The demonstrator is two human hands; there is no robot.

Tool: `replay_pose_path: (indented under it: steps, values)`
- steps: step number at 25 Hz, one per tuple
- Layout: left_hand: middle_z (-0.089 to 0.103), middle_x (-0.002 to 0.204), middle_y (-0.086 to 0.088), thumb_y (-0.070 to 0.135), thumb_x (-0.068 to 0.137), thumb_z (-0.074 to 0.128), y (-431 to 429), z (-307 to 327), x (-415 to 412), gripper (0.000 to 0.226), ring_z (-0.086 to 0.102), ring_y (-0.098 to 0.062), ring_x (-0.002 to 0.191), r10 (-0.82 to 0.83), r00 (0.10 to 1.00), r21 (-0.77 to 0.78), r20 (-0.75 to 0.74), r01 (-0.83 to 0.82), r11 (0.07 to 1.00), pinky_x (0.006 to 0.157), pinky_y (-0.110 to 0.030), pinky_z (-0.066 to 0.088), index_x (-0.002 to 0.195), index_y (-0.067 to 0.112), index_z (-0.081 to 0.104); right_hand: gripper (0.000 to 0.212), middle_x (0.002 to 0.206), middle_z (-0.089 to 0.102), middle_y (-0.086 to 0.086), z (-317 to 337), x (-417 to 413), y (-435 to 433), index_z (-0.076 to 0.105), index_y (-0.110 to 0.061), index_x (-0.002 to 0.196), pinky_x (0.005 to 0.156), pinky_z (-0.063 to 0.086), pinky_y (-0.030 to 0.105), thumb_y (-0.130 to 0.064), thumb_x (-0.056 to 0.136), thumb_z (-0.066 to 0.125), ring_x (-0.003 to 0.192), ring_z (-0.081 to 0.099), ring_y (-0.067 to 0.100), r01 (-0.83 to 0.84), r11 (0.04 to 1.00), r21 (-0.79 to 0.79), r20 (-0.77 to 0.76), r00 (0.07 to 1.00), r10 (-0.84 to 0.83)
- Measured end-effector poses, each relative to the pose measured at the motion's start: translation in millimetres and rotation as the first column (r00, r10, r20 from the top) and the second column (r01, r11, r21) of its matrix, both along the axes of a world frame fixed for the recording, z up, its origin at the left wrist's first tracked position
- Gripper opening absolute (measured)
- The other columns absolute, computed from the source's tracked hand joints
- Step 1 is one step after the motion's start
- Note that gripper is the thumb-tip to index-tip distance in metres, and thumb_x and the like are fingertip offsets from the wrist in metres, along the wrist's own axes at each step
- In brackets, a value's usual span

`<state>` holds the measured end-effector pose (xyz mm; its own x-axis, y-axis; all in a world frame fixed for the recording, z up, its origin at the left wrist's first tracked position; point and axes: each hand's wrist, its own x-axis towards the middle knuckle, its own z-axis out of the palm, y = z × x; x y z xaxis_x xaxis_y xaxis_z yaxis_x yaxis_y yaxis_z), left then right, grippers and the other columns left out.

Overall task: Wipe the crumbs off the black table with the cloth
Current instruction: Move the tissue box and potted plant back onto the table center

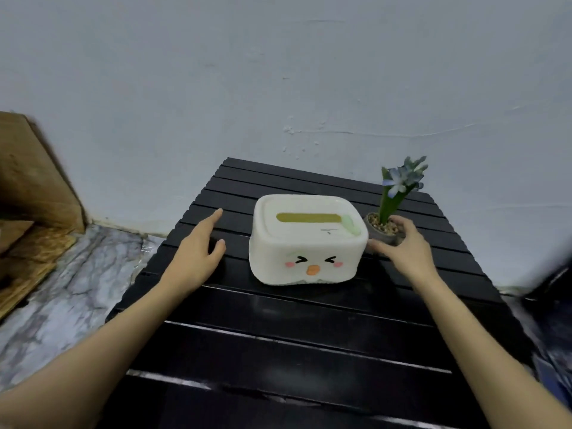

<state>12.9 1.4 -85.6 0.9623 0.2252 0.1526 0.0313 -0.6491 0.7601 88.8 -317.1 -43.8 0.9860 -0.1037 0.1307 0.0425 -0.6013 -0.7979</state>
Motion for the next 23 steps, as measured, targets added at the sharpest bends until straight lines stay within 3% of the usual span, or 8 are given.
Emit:
replay_pose_path:
  steps: [4, 7, 10, 13, 16, 19, 21, 23]
  values:
    - [0.032, 0.151, 0.003, 0.011, 0.091, 0.043, -12, 7, -21, 0.052, 0.031, -0.014, 0.138, -0.023, 0.999, -0.044, 0.026, 0.024, 0.999, 0.109, -0.025, 0.025, 0.140, 0.024, 0.031, 0.066, 0.126, 0.057, 0.008, 1, -48, -21, 0.047, -0.017, 0.126, 0.086, 0.039, 0.026, -0.020, 0.068, 0.079, 0.099, 0.052, 0.014, 0.006, 1.000, -0.017, -0.051, 0.999, -0.006]
    - [0.038, 0.146, 0.006, 0.008, 0.091, 0.043, -30, 13, -45, 0.051, 0.038, -0.003, 0.128, -0.024, 0.999, -0.130, 0.047, 0.030, 0.991, 0.102, -0.017, 0.024, 0.140, 0.022, 0.034, 0.066, 0.123, 0.060, 0.010, -2, -74, -29, 0.048, -0.014, 0.125, 0.087, 0.039, 0.024, -0.015, 0.067, 0.080, 0.097, 0.052, 0.013, 0.005, 1.000, -0.018, -0.071, 0.997, -0.006]
    - [0.053, 0.117, 0.020, 0.010, 0.090, 0.043, -42, 16, -61, 0.053, 0.046, 0.009, 0.088, -0.035, 0.999, -0.182, 0.029, 0.040, 0.982, 0.082, -0.011, 0.036, 0.140, 0.024, 0.033, 0.067, 0.127, 0.058, 0.012, -13, -82, -29, 0.047, -0.014, 0.125, 0.093, 0.040, 0.026, -0.012, 0.066, 0.079, 0.102, 0.052, 0.013, 0.021, 0.999, 0.040, -0.071, 0.997, -0.018]
    - [0.048, 0.139, 0.006, 0.010, 0.089, 0.043, -47, 20, -66, 0.055, 0.047, -0.005, 0.117, -0.028, 0.999, -0.259, 0.031, 0.035, 0.965, 0.104, -0.023, 0.033, 0.140, 0.026, 0.032, 0.083, 0.144, 0.040, 0.010, -10, -84, -22, 0.033, -0.015, 0.137, 0.104, 0.034, 0.035, -0.012, 0.068, 0.078, 0.127, 0.042, 0.022, 0.034, 0.997, 0.069, -0.099, 0.995, -0.027]
    - [0.037, 0.149, 0.001, 0.010, 0.088, 0.045, -49, 30, -67, 0.056, 0.034, -0.013, 0.136, -0.029, 0.999, -0.304, 0.024, 0.035, 0.952, 0.114, -0.033, 0.027, 0.140, 0.028, 0.032, 0.067, 0.139, 0.036, 0.010, 4, -104, -2, 0.037, -0.016, 0.134, 0.102, 0.036, 0.035, -0.009, 0.076, 0.070, 0.128, 0.038, 0.024, 0.159, 0.982, 0.102, 0.156, 0.972, -0.174]
    - [0.034, 0.150, 0.000, 0.012, 0.088, 0.046, -52, 36, -65, 0.058, 0.031, -0.014, 0.138, -0.035, 0.999, -0.310, 0.000, 0.033, 0.950, 0.115, -0.033, 0.025, 0.142, 0.027, 0.029, 0.037, 0.117, 0.049, -0.001, 15, -126, 31, 0.055, -0.014, 0.117, 0.093, 0.044, 0.031, 0.001, 0.083, 0.054, 0.111, 0.051, 0.016, 0.030, 0.997, 0.067, 0.417, 0.907, -0.055]
    - [0.032, 0.151, 0.001, 0.013, 0.088, 0.047, -55, 37, -65, 0.059, 0.030, -0.014, 0.139, -0.053, 0.998, -0.318, -0.020, 0.044, 0.947, 0.115, -0.033, 0.024, 0.143, 0.025, 0.027, 0.042, 0.121, 0.046, -0.005, 10, -117, 45, 0.048, -0.014, 0.126, 0.098, 0.042, 0.029, 0.000, 0.087, 0.048, 0.117, 0.048, 0.016, -0.083, 0.996, 0.024, 0.308, 0.949, 0.071]
    - [0.032, 0.150, 0.007, 0.014, 0.088, 0.048, -59, 36, -66, 0.060, 0.029, -0.013, 0.139, -0.091, 0.995, -0.341, -0.038, 0.073, 0.937, 0.113, -0.030, 0.025, 0.143, 0.024, 0.025, 0.057, 0.145, 0.031, 0.002, 5, -97, 50, 0.024, -0.016, 0.142, 0.111, 0.032, 0.036, -0.006, 0.090, 0.045, 0.134, 0.033, 0.020, -0.135, 0.987, 0.090, 0.051, 0.990, 0.131]
